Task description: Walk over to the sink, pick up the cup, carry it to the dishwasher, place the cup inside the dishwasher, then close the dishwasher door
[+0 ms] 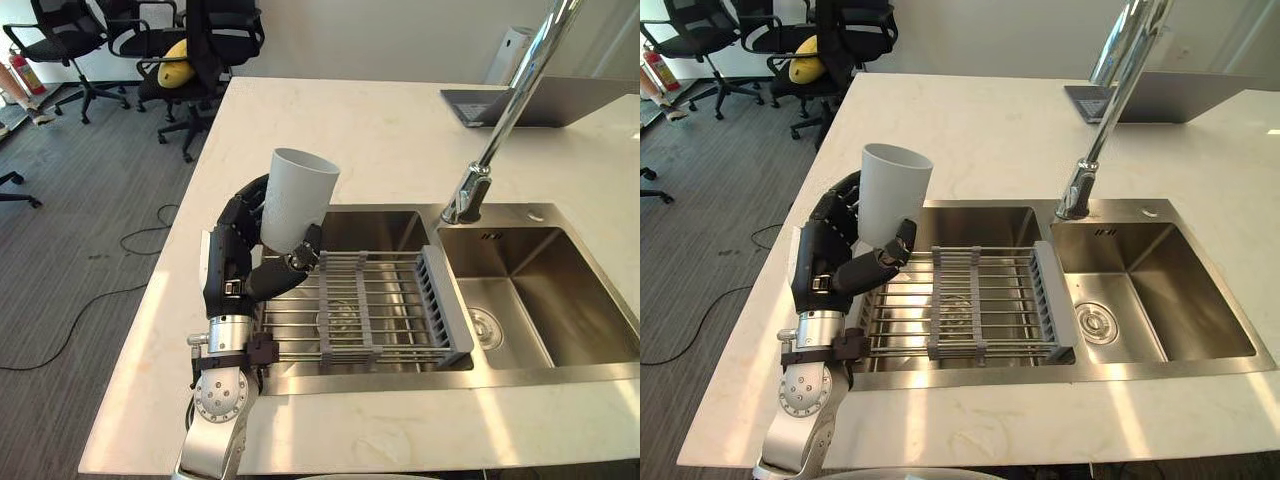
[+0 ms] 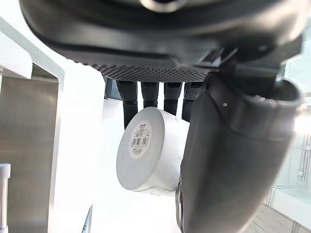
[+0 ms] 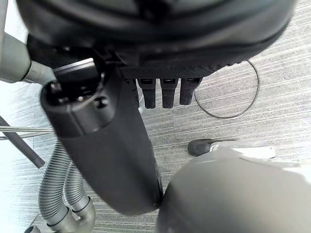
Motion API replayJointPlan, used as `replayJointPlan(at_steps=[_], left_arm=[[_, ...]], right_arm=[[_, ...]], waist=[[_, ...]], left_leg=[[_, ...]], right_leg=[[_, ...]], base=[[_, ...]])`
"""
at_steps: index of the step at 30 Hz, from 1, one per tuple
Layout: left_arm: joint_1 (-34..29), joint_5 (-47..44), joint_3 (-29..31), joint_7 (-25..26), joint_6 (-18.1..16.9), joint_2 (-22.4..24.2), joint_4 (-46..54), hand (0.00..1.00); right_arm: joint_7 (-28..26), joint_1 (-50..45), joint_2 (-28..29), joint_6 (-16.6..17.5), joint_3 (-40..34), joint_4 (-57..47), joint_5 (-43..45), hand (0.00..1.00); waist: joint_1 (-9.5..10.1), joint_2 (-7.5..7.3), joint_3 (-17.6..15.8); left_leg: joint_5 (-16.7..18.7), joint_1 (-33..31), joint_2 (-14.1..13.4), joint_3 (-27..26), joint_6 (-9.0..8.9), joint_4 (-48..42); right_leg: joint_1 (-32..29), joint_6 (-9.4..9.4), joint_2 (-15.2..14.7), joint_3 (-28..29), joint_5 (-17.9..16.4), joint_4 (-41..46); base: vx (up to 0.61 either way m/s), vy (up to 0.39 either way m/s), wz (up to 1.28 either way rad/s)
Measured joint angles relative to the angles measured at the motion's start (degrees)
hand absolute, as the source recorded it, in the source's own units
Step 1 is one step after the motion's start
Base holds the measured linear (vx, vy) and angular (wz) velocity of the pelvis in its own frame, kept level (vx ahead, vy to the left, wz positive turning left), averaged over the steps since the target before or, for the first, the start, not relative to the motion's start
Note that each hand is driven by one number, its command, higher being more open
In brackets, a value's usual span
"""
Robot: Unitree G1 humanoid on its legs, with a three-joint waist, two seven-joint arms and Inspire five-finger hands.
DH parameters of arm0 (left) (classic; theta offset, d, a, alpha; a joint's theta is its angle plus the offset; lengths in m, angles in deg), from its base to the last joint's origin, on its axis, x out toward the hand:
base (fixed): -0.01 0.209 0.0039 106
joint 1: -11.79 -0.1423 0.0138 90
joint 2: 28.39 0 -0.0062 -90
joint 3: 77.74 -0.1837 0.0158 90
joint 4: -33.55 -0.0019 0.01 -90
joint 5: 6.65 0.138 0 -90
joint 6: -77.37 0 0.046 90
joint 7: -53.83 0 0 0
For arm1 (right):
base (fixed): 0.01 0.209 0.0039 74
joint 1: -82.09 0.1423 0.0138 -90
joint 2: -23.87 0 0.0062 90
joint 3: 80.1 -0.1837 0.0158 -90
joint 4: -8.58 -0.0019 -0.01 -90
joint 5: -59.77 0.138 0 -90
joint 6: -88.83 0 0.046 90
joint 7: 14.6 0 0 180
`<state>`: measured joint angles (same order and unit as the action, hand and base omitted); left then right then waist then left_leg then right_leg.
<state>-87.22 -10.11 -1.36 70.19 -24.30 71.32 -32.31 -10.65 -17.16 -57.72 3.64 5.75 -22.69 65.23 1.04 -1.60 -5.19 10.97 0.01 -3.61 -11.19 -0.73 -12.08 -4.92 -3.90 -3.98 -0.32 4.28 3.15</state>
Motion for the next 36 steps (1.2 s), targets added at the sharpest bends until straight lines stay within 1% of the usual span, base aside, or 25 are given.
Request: replayJointPlan(at_steps=[2,4,5,6,7,8,9,10,11,12,14,15,17,18,19,20,22,24,26,27,28,29,30,33,36], left_arm=[[1.6,0.0,-0.8,-0.1,0.0,-0.1,0.1,0.30],[2.8,0.0,-0.4,0.0,0.0,-0.2,0.0,0.30],[2.8,0.0,-0.3,0.1,0.0,-0.3,0.1,0.30],[2.8,0.0,-0.2,0.5,-0.2,-0.3,0.4,0.30],[2.8,0.0,-0.2,0.6,-0.4,-0.3,0.6,0.30],[2.9,0.0,-0.2,1.2,-1.3,-0.2,0.9,0.30],[3.2,0.0,-0.1,1.5,-1.5,0.1,1.2,0.30],[3.2,0.0,-0.1,1.5,-1.5,0.5,1.2,0.30],[3.2,-0.1,-0.2,1.5,-1.4,1.3,1.1,0.30],[3.2,-0.3,-0.6,1.3,-1.3,2.5,1.1,0.30],[3.3,-0.9,-2.9,1.1,-1.3,3.0,0.7,0.30],[3.6,-1.1,-4.2,1.1,-1.3,3.0,0.5,0.30],[4.0,-1.1,-5.8,0.8,-1.3,2.9,0.4,0.30],[4.7,-1.1,-6.6,0.4,-1.3,2.8,0.4,0.30],[5.3,-1.1,-7.1,-0.3,-1.3,2.8,0.4,0.30],[5.5,-1.1,-7.1,-0.6,-1.3,2.6,0.4,0.30],[5.7,-1.6,-7.2,-1.3,-1.4,2.5,0.4,0.30],[6.0,-2.4,-8.5,-1.4,-1.4,2.7,0.3,0.30],[6.2,-2.4,-9.5,-1.4,-1.4,3.0,0.0,0.30],[6.9,-2.4,-10.2,-1.5,-1.4,3.3,-0.4,0.30],[7.3,-2.4,-10.3,-1.4,-1.7,2.6,-0.8,0.30],[7.6,-2.4,-10.4,-1.2,-1.7,1.6,-1.8,0.30],[7.8,-2.4,-10.4,-1.1,-1.6,1.4,-2.8,0.30],[7.8,-2.3,-10.4,-1.1,-1.6,1.2,-3.1,0.30],[7.8,-2.3,-10.4,-1.1,-1.6,1.1,-3.1,0.30]], right_arm=[[0.3,0.5,0.4,0.0,0.0,-0.5,0.0,0.90],[0.5,1.3,0.5,-0.1,0.7,-0.7,0.2,0.90],[0.8,1.2,0.5,0.0,1.3,-0.7,0.8,0.90],[0.8,1.4,0.5,0.0,2.5,-0.5,1.2,0.90],[0.8,1.6,0.6,0.0,2.8,-0.5,1.2,0.90],[0.8,2.7,0.8,0.0,3.6,-0.2,1.3,0.90],[0.9,4.5,0.9,0.1,4.2,0.1,1.3,0.90],[1.0,5.8,0.7,0.1,4.4,0.5,1.3,0.90],[1.1,7.7,0.4,0.2,4.5,0.7,1.7,0.90],[1.4,9.8,0.2,0.8,4.5,0.8,2.4,0.90],[1.7,9.4,0.3,1.5,4.5,0.9,2.4,0.90],[1.8,8.8,0.2,1.6,4.5,0.9,2.4,0.90],[2.3,8.0,0.3,1.6,3.8,0.8,2.7,0.90],[2.8,7.5,0.2,1.6,1.9,0.9,3.6,0.90],[3.4,7.2,-0.1,1.6,1.0,1.2,4.2,0.90],[3.6,7.0,-0.2,1.6,0.6,1.3,4.4,0.90],[3.6,5.5,-0.7,1.6,0.6,1.2,4.5,0.90],[3.5,3.6,-0.2,1.7,0.5,0.8,4.6,0.90],[3.5,2.8,-0.2,1.7,0.0,-0.2,5.2,0.90],[3.5,2.0,-0.6,1.9,-0.1,-1.4,5.1,0.90],[3.6,2.3,0.0,1.9,-0.1,-0.8,5.1,0.90],[3.4,1.9,1.4,2.1,0.0,-1.4,5.1,0.90],[3.0,1.8,2.7,2.1,0.0,-1.5,5.1,0.90],[2.6,2.1,3.6,2.0,0.2,-1.5,4.7,0.90],[2.6,2.4,3.6,2.0,0.7,-1.5,4.4,0.90]], waist=[[0.02,-0.50,-0.3],[0.12,-0.98,-0.8],[0.28,-1.27,-0.6],[1.49,-1.91,0.2],[2.25,-2.34,0.7],[3.73,-3.26,1.4],[4.92,-4.02,1.7],[5.18,-3.56,1.5],[5.31,-1.96,0.6],[5.26,0.43,-1.3],[5.04,2.33,-3.0],[4.67,2.64,-3.4],[4.36,2.47,-3.8],[4.14,1.98,-4.1],[3.92,2.05,-4.1],[3.77,1.91,-4.2],[2.95,1.85,-4.2],[1.81,2.03,-3.7],[1.05,2.95,-2.6],[0.70,4.61,-1.1],[0.75,3.45,-1.1],[0.88,2.15,-0.1],[0.75,1.49,0.4],[0.14,0.95,0.8],[0.17,0.98,0.9]], left_leg=[[-0.2,-1.9,-0.9,0.2,0.66,-1.6],[-0.8,-2.5,-1.2,-0.3,1.12,-2.0],[-1.2,-2.5,-1.2,0.2,1.08,-2.3],[-1.5,-3.5,-1.2,0.3,0.85,-3.0],[-1.7,-4.6,-1.2,0.4,0.73,-3.6],[-2.1,-7.4,-1.1,0.6,0.26,-4.9],[-3.2,-10.5,-1.0,0.8,-0.28,-6.2],[-4.1,-11.8,-1.3,1.2,-0.54,-6.1],[-5.3,-13.0,-1.9,1.7,-0.95,-5.7],[-7.1,-13.2,-3.4,3.2,-1.80,-5.0],[-8.2,-12.7,-4.8,5.6,-2.82,-5.4],[-9.0,-12.6,-4.9,7.0,-3.21,-5.2],[-12.1,-11.9,-4.4,9.5,-5.09,-1.4],[-12.0,-12.7,-3.6,10.2,-5.79,-0.9],[-11.1,-14.2,-2.8,10.4,-4.83,-3.8],[-10.4,-14.6,-2.2,10.4,-4.19,-5.8],[-5.6,-13.2,-1.7,9.2,-2.00,-13.8],[-1.9,-9.3,-3.6,6.5,-2.39,-14.9],[-1.3,-4.3,-4.7,5.2,-3.05,-8.7],[-0.6,-0.9,-4.9,5.1,-3.94,0.2],[-2.0,-0.2,-3.6,4.8,-3.33,2.3],[-3.4,0.1,-1.9,4.7,-2.39,4.3],[-3.5,-0.2,-0.7,5.1,-2.16,4.0],[-3.5,-0.5,1.7,5.3,-1.99,3.7],[-2.8,-0.5,1.8,4.7,-0.76,2.9]], right_leg=[[-2.0,-1.72,0.1,0.0,0.9,1.9],[-5.8,-2.08,-0.4,-0.8,-6.6,16.2],[-6.1,-4.45,-0.6,-1.4,-11.6,26.4],[-5.2,-7.58,-0.5,-1.2,-14.8,31.2],[-4.7,-8.45,-0.5,-0.9,-16.3,32.0],[-3.9,-8.90,-0.4,0.0,-18.9,31.1],[-3.6,-7.15,0.1,0.9,-20.5,25.6],[-3.4,-6.04,0.6,0.7,-20.6,22.5],[-2.1,-3.05,2.0,0.6,-19.1,18.1],[0.8,3.30,4.2,-0.3,-15.2,12.0],[3.9,4.32,6.0,-2.4,-13.0,9.3],[4.6,4.66,6.4,-3.8,-12.8,9.3],[4.8,5.88,6.4,-6.4,-12.1,9.1],[4.2,8.09,5.5,-8.3,-11.5,7.8],[3.3,9.40,4.6,-9.4,-10.8,7.0],[3.1,9.76,4.0,-9.9,-10.3,6.6],[3.3,9.19,1.8,-11.9,-8.4,4.9],[3.3,7.87,0.1,-14.5,-7.2,3.7],[2.9,6.33,-0.6,-15.9,-6.4,2.9],[1.9,4.62,-0.6,-16.9,-5.8,2.6],[1.7,4.31,-1.4,-16.5,-5.4,2.5],[1.8,2.65,-2.3,-15.4,-4.0,1.2],[2.3,1.97,-3.3,-15.4,-2.9,0.5],[3.4,0.80,-5.2,-14.8,-1.8,-1.1],[3.8,0.50,-5.3,-14.2,-1.3,-1.6]], base=[[-0.15,0.030,0.01],[-0.15,-0.022,0.12],[-0.12,-0.038,0.19],[-0.11,-0.063,0.18],[-0.16,-0.160,0.02],[-0.17,-0.208,-0.01],[-0.18,-0.225,0.00],[-0.14,-0.149,0.07],[-0.24,-0.150,0.17],[-0.26,-0.141,0.21],[-0.26,-0.148,0.46],[-0.25,-0.162,0.72],[-0.25,-0.128,0.69],[-0.35,-0.079,0.69],[-0.34,-0.041,0.65],[-0.31,0.024,0.51],[-0.21,0.093,0.51],[-0.15,0.166,0.74],[-0.10,0.238,0.61],[-0.06,0.243,0.34],[-0.05,0.288,0.27],[0.01,0.286,0.17],[0.02,0.259,0.22],[0.00,0.171,0.22],[-0.03,0.070,-0.08]])
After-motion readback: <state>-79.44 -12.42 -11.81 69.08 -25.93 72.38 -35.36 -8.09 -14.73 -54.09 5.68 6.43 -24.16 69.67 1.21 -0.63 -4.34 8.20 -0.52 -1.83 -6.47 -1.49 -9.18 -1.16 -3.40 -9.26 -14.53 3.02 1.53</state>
